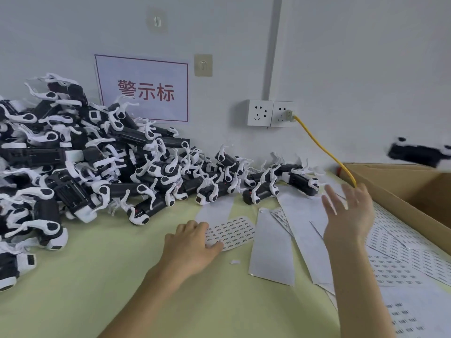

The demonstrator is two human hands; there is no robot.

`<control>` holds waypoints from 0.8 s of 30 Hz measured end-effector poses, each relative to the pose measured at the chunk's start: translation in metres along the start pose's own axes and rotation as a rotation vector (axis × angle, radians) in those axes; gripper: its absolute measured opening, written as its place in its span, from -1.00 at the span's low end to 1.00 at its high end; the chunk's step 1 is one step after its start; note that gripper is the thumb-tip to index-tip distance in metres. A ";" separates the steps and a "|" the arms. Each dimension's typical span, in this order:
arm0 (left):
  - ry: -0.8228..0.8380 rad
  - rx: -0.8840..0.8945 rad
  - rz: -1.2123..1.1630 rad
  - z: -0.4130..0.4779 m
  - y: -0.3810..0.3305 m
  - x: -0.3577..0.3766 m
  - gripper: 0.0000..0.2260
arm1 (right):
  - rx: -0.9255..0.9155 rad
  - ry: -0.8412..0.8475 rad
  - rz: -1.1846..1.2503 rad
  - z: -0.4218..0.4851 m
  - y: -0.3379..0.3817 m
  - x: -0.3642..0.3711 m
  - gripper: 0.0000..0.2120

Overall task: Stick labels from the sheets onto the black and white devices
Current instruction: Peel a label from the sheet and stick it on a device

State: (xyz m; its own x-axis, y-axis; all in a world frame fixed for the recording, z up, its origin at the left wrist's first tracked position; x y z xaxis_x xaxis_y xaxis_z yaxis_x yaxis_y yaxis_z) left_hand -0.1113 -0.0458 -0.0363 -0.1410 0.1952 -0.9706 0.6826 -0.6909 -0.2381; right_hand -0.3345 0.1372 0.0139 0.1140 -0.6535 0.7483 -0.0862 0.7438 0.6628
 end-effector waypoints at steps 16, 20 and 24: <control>-0.249 -0.063 -0.057 0.004 0.014 -0.004 -0.47 | -0.158 1.241 -1.824 -0.070 -0.104 0.019 -0.41; -0.617 -0.273 -0.071 0.004 0.045 -0.027 -0.37 | -0.183 1.265 -1.866 -0.071 -0.111 0.015 -0.42; -0.696 -0.410 -0.329 0.005 0.083 -0.033 -0.63 | -0.192 1.268 -1.872 -0.070 -0.112 0.015 -0.42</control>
State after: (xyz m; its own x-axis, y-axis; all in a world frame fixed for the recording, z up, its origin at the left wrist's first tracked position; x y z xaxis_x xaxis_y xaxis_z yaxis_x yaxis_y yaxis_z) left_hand -0.0540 -0.1130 -0.0240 -0.6913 -0.2212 -0.6879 0.7154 -0.3432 -0.6086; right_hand -0.2542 0.0538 -0.0515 0.2998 -0.0714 -0.9513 0.8880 -0.3436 0.3057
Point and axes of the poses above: each hand's wrist, its own z-axis towards the middle knuckle, its own x-axis out of the palm, y = z × x, the point moved 1 cm from there along z, towards the middle knuckle, and after that the axes turned 3 degrees about y, right-handed, at the moved point
